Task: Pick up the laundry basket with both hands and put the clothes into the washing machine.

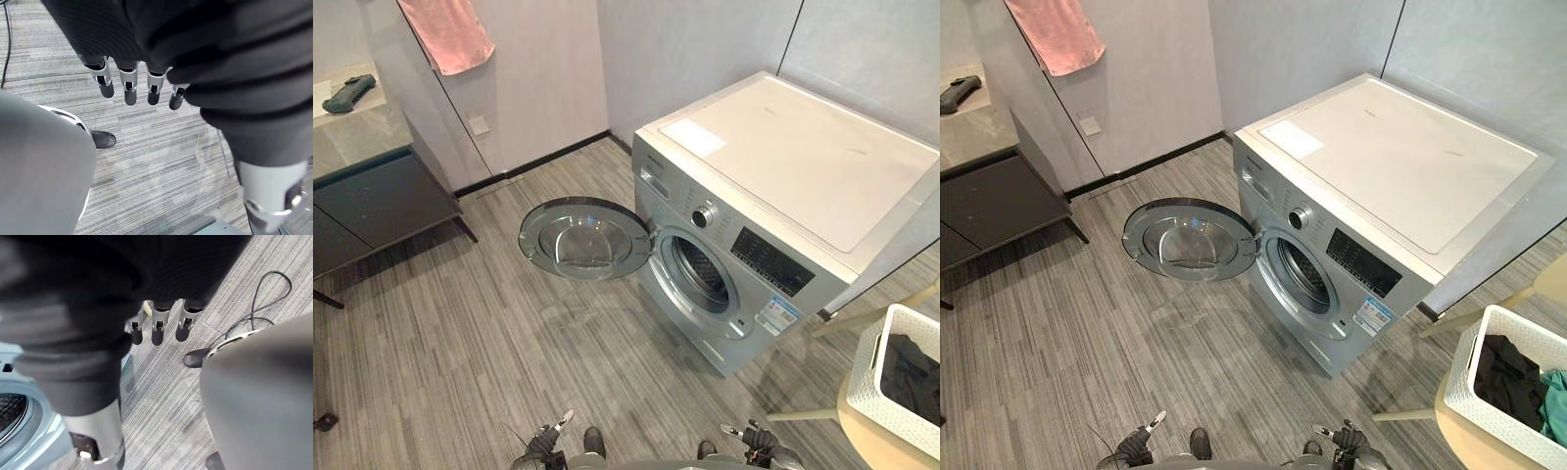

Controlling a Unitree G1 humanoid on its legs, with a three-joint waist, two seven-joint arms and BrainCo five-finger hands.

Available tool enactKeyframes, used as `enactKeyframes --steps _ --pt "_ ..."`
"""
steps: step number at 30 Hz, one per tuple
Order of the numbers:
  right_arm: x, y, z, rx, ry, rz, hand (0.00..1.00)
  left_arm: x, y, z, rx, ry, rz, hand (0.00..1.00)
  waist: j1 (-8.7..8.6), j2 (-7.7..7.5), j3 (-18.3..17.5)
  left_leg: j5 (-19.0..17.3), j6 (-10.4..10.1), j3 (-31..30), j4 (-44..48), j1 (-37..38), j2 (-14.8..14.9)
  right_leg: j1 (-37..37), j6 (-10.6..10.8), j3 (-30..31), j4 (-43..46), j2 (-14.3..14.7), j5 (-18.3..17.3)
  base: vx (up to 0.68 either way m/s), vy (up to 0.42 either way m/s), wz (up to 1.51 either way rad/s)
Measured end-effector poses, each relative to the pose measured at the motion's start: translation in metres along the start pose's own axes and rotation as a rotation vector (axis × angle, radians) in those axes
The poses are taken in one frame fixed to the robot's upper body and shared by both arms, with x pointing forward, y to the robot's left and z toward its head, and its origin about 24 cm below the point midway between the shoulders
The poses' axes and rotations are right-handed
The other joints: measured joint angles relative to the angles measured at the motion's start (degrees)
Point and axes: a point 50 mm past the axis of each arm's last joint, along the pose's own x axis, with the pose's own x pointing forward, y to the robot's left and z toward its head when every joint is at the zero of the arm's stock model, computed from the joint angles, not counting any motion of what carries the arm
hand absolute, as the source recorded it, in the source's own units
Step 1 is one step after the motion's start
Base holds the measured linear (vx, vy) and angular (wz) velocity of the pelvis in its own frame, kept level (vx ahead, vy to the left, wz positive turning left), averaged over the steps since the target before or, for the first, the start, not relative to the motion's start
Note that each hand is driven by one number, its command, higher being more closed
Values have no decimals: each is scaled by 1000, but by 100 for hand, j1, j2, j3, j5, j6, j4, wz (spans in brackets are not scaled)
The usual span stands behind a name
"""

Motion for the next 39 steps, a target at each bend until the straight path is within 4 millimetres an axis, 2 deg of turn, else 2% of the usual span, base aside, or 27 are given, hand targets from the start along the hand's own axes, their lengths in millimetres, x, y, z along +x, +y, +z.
enactKeyframes --steps 1,3,4,6,8,9,10,11,13,14,15,16,19,26,27,28,29,30,31,32,33,34,35,36,37,38,39 --pt "0 2 1 -19 -1 6 0 0 1 1 5 -4 0 0 28 -20 -4 -35 18 -20 154 -68 27 3 -16 -26 30 8 -25 2 -17 10" --pt "1 2 2 -39 -3 8 0 0 0 6 4 -25 -5 0 37 -45 5 -370 67 -163 935 -428 119 1 -32 -110 144 8 -106 -13 -12 25" --pt "1 -2 4 -41 -6 -3 0 1 -3 8 19 -33 -16 0 24 13 22 -576 125 -224 1567 -711 170 13 -24 -205 285 5 -189 -40 4 44" --pt "1 -6 6 -43 -7 -13 0 1 -5 9 28 -36 -23 0 27 56 36 -576 132 -215 1754 -763 170 57 -42 -274 385 -19 -275 -56 12 34" --pt "1 -10 9 -24 -15 -25 0 0 -6 5 20 -23 -26 0 41 169 5 -480 24 -287 1414 -648 160 -32 -110 -245 476 26 -337 -73 10 5" --pt "1 -10 9 39 -15 -34 0 1 -7 8 -21 -29 -28 0 82 98 89 -842 -13 -319 2119 -800 132 -85 -124 -277 552 -105 -303 -46 45 -27" --pt "1 -14 7 104 -14 -51 0 0 -5 5 -49 -22 -23 0 124 152 88 -1431 -61 -346 3370 -868 131 -33 -80 -151 676 -137 -283 -12 69 -42" --pt "0 -15 5 119 -12 -57 0 -1 -3 0 -46 -9 -22 0 129 199 72 -1559 -75 -351 3591 -803 150 18 -74 -80 685 -107 -282 -29 64 -57" --pt "-1 -15 3 155 -18 -60 0 -2 -1 -8 -30 13 -21 0 -17 311 -33 -1714 -92 -368 3000 -600 104 -88 -86 127 653 13 -282 -56 56 -35" --pt "-1 -13 1 166 -14 -57 0 -2 0 -9 -29 15 -18 0 -68 240 -124 -1729 -49 -365 2593 -511 28 -225 -111 157 667 12 -264 -63 41 -18" --pt "-1 -5 -4 188 0 -43 0 -1 4 -3 -33 3 -7 0 -102 102 -184 -1376 207 -273 1768 -280 -186 -456 -170 220 676 -94 -210 -62 36 -19" --pt "-2 -1 -9 226 11 -37 0 0 2 0 -34 -4 -12 0 -124 -36 -200 -992 232 -129 1080 -96 -348 -612 -213 277 659 -158 -97 -73 27 -22" --pt "-5 -3 -11 235 -20 -41 0 1 -8 9 -25 -19 -33 0 -157 -111 -151 -387 238 87 -50 278 -463 -820 -159 349 704 -156 1 -114 -4 -16" --pt "-7 9 -9 201 -52 -1 0 4 -20 36 17 -99 -58 0 -123 -391 -39 -424 272 982 -18 505 -367 -1182 -149 824 943 -84 -23 -79 1 -60" --pt "-7 9 -9 213 -55 -3 0 4 -21 38 18 -108 -59 0 -117 -391 -8 -364 299 1225 -10 519 -306 -1207 -368 667 970 -103 -123 -4 -24 -110" --pt "-7 8 -8 223 -58 -5 0 3 -25 35 0 -104 -62 0 -100 -265 -10 -343 325 1551 5 553 -116 -1442 -770 256 1536 -231 -312 -22 -37 -95" --pt "-6 9 -7 228 -64 -3 0 4 -24 36 -16 -105 -56 0 -142 -269 -15 -343 323 1603 69 543 -38 -1566 -830 122 2082 -290 -398 5 -62 -80" --pt "-7 7 -8 235 -61 -10 0 4 -24 39 -22 -112 -51 0 -153 -295 -24 -343 313 1732 161 573 119 -1582 -813 -213 2900 -519 -586 41 -71 -36" --pt "-7 6 -11 240 -52 -15 0 4 -24 40 -22 -114 -50 0 -121 -306 -32 -334 299 1796 182 638 185 -1491 -770 -410 3113 -699 -655 99 -113 -48" --pt "-7 5 -16 245 -29 -25 0 4 -23 38 -20 -110 -45 0 -82 -353 -60 -298 242 1897 211 742 264 -1217 -771 -736 3238 -1105 -665 105 -166 -48" --pt "-7 2 -20 251 -7 -47 0 3 -20 34 -14 -103 -38 0 -84 -428 -109 -281 215 1979 242 757 273 -1026 -784 -933 3149 -1411 -606 118 -299 -68" --pt "-8 -2 -27 254 26 -66 0 3 -13 31 -17 -96 -22 0 -75 -566 -202 -238 46 2081 267 738 261 -828 -573 -993 2704 -1652 -176 60 -330 -69" --pt "-8 -3 -28 253 36 -68 0 3 -6 30 -22 -93 -5 0 -54 -600 -234 -218 -70 2121 274 722 295 -789 -129 -964 2419 -1484 -271 31 -419 -106" --pt "-7 -7 -28 231 44 -76 0 3 -6 23 -31 -66 -6 0 43 -470 -273 -213 -98 2184 272 713 496 -562 34 -929 1631 -1090 -309 14 -414 -114" --pt "-7 -16 -25 204 43 -92 0 3 -10 18 -42 -47 -18 0 64 -290 -227 -213 -97 2158 285 735 633 -298 275 -813 903 -805 -154 3 -385 -103" --pt "-7 -22 -24 196 44 -104 0 3 -13 17 -44 -39 -27 0 51 -271 -201 -214 -99 2141 297 747 679 -196 322 -757 663 -710 -117 -33 -296 -65" --pt "-9 -34 -26 183 54 -134 0 2 -20 14 -50 -29 -44 0 21 -144 -193 -213 -98 2110 342 824 759 -25 298 -730 414 -586 -12 -53 -199 -41"
